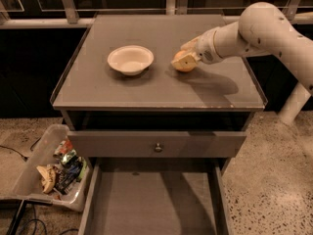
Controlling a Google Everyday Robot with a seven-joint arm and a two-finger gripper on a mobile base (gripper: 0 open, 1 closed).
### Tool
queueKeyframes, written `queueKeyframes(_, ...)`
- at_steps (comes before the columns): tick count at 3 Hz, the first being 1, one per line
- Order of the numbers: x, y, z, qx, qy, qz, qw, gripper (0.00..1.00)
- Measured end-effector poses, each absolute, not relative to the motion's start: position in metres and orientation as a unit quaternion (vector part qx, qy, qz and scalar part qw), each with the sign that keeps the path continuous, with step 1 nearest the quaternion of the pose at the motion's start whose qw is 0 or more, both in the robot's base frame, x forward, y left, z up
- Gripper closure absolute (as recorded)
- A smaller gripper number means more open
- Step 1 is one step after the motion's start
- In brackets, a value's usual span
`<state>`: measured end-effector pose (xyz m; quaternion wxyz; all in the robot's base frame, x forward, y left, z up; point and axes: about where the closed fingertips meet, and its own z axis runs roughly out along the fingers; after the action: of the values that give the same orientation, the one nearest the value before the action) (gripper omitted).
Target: Place orange into middle drawer
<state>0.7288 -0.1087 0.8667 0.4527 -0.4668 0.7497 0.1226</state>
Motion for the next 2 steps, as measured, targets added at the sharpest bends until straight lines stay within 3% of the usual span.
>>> queueKeyframes(2, 0.715, -0.11, 0.875, -0.469, 0.74, 0.126, 0.465, 1.0)
